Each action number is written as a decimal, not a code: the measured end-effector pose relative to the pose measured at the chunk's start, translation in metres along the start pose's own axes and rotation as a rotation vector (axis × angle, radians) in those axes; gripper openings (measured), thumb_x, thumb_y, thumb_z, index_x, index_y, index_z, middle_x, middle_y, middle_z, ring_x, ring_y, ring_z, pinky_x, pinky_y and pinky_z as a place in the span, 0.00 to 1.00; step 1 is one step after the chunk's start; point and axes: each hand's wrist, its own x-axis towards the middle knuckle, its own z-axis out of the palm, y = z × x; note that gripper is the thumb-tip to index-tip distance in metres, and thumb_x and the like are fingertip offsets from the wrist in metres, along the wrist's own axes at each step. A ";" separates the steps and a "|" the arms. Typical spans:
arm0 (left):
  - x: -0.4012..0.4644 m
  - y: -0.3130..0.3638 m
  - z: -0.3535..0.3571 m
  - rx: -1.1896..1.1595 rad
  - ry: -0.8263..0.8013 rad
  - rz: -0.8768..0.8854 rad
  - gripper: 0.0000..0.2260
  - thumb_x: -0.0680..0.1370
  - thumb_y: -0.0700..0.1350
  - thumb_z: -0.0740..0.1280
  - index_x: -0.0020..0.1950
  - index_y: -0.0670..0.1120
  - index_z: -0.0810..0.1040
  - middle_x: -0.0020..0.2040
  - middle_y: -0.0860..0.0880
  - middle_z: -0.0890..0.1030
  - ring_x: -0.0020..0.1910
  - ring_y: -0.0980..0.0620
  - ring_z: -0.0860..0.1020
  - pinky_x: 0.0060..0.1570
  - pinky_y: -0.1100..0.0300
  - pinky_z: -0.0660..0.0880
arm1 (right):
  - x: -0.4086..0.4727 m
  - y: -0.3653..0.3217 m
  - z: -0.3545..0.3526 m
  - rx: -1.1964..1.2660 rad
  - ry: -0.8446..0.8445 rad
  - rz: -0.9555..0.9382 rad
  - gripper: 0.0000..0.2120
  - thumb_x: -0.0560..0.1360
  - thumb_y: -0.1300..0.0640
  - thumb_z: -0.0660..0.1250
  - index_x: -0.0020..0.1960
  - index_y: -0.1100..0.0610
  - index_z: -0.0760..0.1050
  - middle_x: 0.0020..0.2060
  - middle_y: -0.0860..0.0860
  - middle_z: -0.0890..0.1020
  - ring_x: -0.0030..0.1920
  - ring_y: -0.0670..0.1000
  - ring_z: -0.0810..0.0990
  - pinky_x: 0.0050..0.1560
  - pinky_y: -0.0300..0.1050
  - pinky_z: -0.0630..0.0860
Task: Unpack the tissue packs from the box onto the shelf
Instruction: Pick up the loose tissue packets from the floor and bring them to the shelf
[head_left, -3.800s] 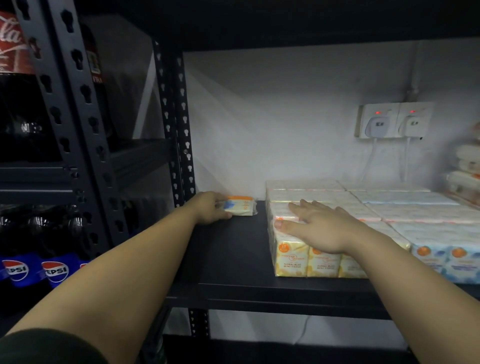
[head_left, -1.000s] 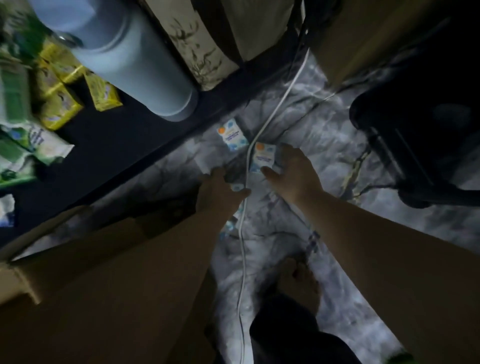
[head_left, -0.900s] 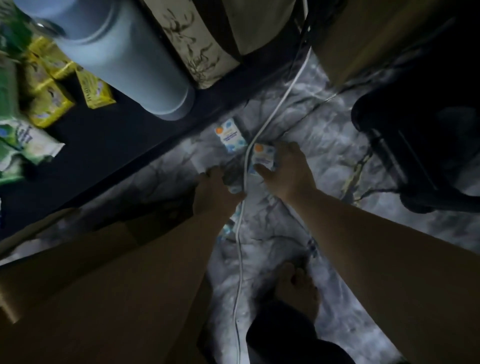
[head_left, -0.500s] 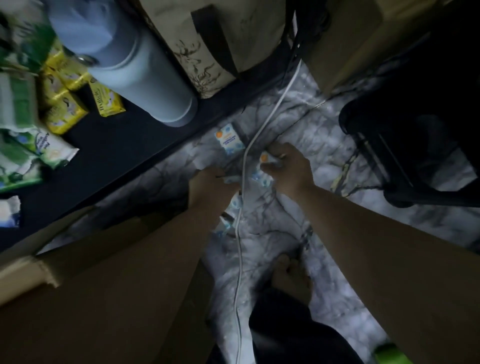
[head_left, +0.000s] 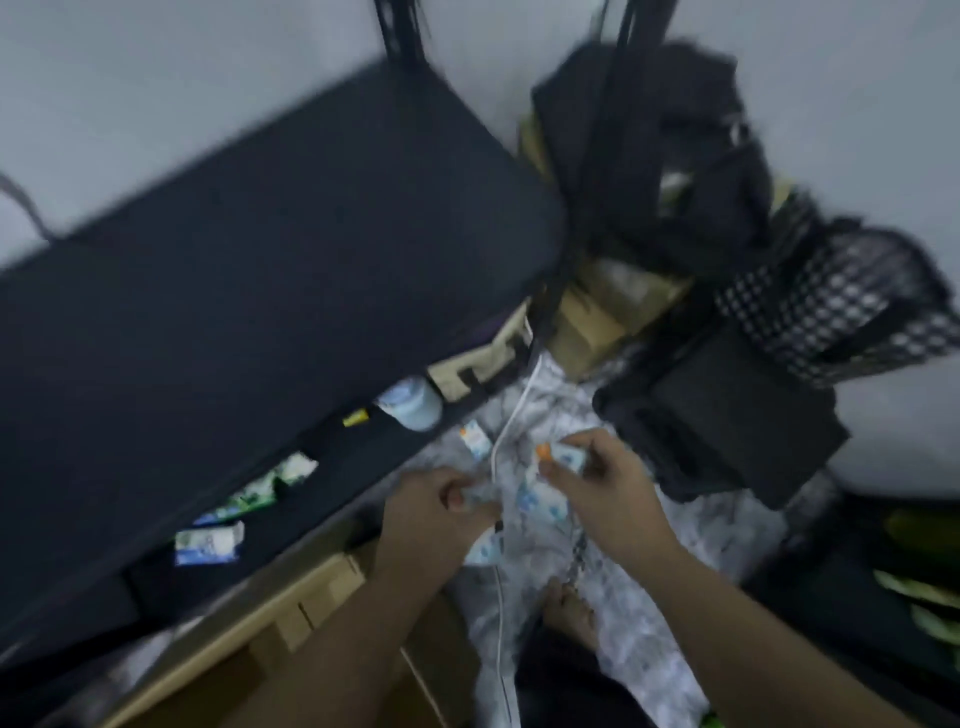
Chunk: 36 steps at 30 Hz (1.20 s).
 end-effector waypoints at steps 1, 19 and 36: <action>-0.019 0.013 -0.023 0.014 0.023 0.025 0.17 0.65 0.63 0.77 0.47 0.55 0.84 0.41 0.55 0.80 0.39 0.61 0.78 0.35 0.72 0.68 | -0.018 -0.031 -0.001 -0.033 0.000 -0.034 0.11 0.76 0.46 0.76 0.43 0.50 0.77 0.36 0.63 0.77 0.31 0.54 0.76 0.33 0.52 0.76; -0.318 0.072 -0.374 -0.241 0.739 0.310 0.11 0.66 0.53 0.81 0.46 0.57 0.86 0.45 0.55 0.78 0.44 0.64 0.79 0.43 0.76 0.70 | -0.254 -0.399 0.122 -0.099 -0.269 -0.624 0.10 0.74 0.58 0.78 0.46 0.45 0.79 0.42 0.49 0.86 0.45 0.52 0.86 0.47 0.62 0.83; -0.524 0.008 -0.532 -0.322 1.321 0.400 0.13 0.66 0.51 0.83 0.47 0.57 0.86 0.46 0.56 0.79 0.44 0.58 0.81 0.41 0.69 0.75 | -0.407 -0.543 0.286 0.044 -0.736 -1.043 0.11 0.71 0.47 0.77 0.50 0.46 0.80 0.47 0.49 0.86 0.49 0.51 0.87 0.43 0.53 0.86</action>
